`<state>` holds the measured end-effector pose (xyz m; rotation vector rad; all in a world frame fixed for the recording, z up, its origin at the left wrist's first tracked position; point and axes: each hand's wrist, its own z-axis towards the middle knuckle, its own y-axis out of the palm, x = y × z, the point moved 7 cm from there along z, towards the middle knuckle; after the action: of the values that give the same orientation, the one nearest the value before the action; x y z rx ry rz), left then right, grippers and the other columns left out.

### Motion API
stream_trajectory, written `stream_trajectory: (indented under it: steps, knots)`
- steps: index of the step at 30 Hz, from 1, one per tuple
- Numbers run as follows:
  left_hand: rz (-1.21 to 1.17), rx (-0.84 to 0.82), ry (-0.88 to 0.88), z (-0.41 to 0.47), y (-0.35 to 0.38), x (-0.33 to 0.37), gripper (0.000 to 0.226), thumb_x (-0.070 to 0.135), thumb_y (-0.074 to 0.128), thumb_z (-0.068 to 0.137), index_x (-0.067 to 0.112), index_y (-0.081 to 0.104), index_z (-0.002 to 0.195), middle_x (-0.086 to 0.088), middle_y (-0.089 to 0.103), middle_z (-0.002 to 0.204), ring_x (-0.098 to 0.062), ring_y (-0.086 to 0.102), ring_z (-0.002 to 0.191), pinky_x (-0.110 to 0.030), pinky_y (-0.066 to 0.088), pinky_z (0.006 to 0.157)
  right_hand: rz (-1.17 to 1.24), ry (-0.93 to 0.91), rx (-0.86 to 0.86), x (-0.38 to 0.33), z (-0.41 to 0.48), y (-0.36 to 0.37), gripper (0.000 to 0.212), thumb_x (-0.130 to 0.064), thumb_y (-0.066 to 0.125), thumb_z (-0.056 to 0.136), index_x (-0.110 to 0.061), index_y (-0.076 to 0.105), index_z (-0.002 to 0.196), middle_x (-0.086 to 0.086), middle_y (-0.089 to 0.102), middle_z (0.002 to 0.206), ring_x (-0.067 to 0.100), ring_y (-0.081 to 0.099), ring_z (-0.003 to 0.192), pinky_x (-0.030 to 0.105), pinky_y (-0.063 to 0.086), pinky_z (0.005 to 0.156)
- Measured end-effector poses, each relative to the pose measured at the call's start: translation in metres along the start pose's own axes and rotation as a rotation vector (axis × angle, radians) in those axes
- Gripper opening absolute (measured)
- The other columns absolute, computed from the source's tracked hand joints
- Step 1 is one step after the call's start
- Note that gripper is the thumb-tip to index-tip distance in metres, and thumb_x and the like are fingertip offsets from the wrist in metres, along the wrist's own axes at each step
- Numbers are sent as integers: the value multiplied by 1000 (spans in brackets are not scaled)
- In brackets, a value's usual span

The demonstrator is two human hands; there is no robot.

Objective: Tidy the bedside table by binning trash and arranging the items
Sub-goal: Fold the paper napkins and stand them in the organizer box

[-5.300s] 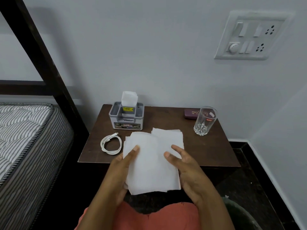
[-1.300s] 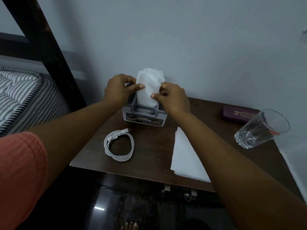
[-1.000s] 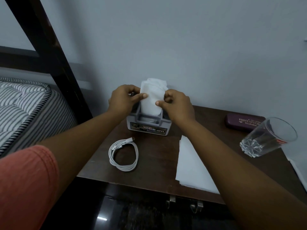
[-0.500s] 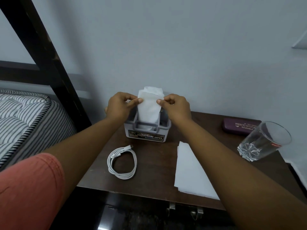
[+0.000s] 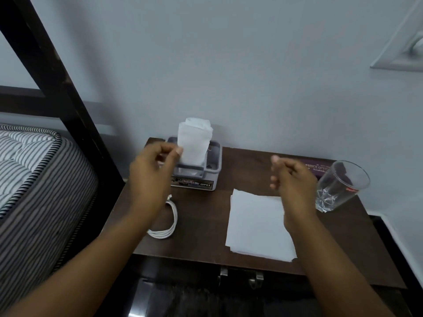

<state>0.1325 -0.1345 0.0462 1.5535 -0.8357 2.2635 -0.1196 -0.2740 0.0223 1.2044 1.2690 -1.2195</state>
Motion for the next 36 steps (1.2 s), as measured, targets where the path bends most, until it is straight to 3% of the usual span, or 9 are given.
stream_trajectory:
  steps: [3, 8, 10, 13, 17, 20, 25, 31, 36]
  knots:
    - [-20, -197, -72, -52, 24, 0, 7, 25, 67, 83, 28, 69, 76, 13, 68, 69, 0, 60, 66, -14, 46, 64, -170, -10, 74, 23, -20, -41, 8, -27, 67, 84, -20, 65, 82, 0, 67, 81, 11, 62, 68, 14, 48, 56]
    - [77, -376, -389, -91, 70, -55, 14, 28, 62, 86, 23, 69, 98, 1, 72, 95, -17, 66, 89, -41, 54, 86, -642, -26, 100, 69, -32, -75, 19, -24, 70, 81, -12, 67, 96, 10, 64, 100, 17, 60, 83, 30, 49, 76]
    - [25, -412, -573, -98, 89, -72, 28, 32, 61, 87, 14, 65, 109, -5, 69, 99, -24, 64, 95, -45, 53, 90, -789, -6, 40, 83, -36, -75, 30, -25, 72, 79, -9, 66, 104, 13, 60, 107, 26, 59, 93, 41, 48, 89]
    - [-131, -500, -823, -110, 120, -70, 36, 36, 61, 87, 3, 64, 98, -10, 65, 88, -29, 64, 88, -42, 54, 83, -822, 26, -6, 92, -45, -72, 39, -24, 73, 79, -8, 63, 113, 11, 51, 116, 28, 56, 100, 40, 49, 90]
    - [76, -678, -711, -110, 147, -54, 46, 41, 71, 77, 5, 63, 106, -8, 64, 106, -25, 61, 97, -32, 51, 72, -750, 56, -3, 93, -50, -70, 30, -22, 73, 78, -11, 63, 105, 5, 49, 110, 26, 57, 97, 42, 52, 86]
    - [230, -667, -593, -107, 154, -50, 52, 34, 74, 76, 3, 60, 116, -9, 62, 116, -25, 59, 103, -34, 50, 83, -703, 79, -20, 92, -50, -73, 26, -22, 73, 78, -13, 63, 101, 4, 51, 106, 25, 57, 94, 40, 52, 83]
    - [-60, -597, -555, -116, 143, -15, 17, 19, 71, 81, 8, 64, 92, -6, 66, 92, -10, 60, 72, -18, 46, 53, -429, 257, -1, 91, -51, -91, 31, -33, 67, 83, -13, 61, 106, 1, 61, 99, 13, 57, 84, 29, 45, 76]
    - [-450, -638, -556, -135, 111, 49, 26, 19, 68, 81, 10, 68, 105, -8, 74, 100, -22, 70, 89, -33, 57, 74, 495, 817, -276, 82, -94, -54, 59, -55, 53, 84, -5, 59, 115, 17, 65, 117, 32, 62, 109, 42, 50, 90]
    - [-517, -520, -451, -136, 63, 83, 25, 19, 67, 80, 12, 70, 104, -3, 76, 96, -20, 72, 89, -32, 58, 77, 688, 603, -409, 4, -109, -45, 41, -30, 61, 83, -6, 63, 116, 17, 69, 113, 29, 66, 104, 44, 54, 87]
